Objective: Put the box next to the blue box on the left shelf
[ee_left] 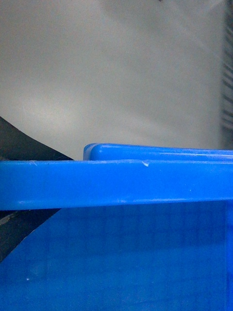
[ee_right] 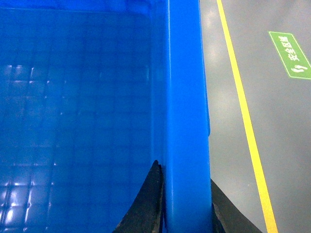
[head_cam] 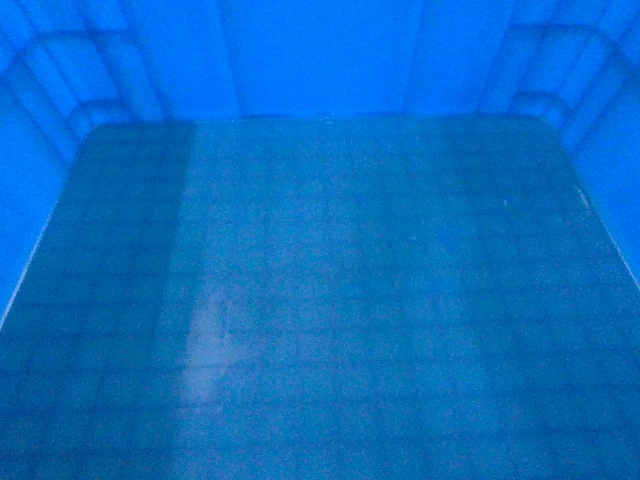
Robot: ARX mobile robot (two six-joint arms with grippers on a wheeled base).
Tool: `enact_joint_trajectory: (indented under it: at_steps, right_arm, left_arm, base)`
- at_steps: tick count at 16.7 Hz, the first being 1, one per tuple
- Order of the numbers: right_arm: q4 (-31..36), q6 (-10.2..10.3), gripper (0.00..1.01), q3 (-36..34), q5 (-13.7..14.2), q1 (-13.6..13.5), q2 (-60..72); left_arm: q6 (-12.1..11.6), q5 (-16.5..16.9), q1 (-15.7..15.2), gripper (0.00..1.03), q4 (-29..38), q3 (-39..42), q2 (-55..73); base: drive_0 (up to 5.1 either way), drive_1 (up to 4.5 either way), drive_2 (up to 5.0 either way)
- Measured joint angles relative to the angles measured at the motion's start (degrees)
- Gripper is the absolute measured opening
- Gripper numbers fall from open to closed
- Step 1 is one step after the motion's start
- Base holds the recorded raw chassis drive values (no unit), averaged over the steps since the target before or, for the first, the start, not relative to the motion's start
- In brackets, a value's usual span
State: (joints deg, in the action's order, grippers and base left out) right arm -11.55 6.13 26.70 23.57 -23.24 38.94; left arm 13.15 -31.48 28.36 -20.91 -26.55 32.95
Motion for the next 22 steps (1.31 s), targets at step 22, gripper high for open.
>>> enact_joint_trajectory:
  at_steps: [22]
  right_arm:
    - [-0.2, 0.0, 0.10, 0.0, 0.0, 0.0, 0.0]
  left_arm:
    - [0.0, 0.0, 0.0, 0.07, -0.1, 0.0, 0.0]
  base:
    - [0.0, 4.04, -4.1]
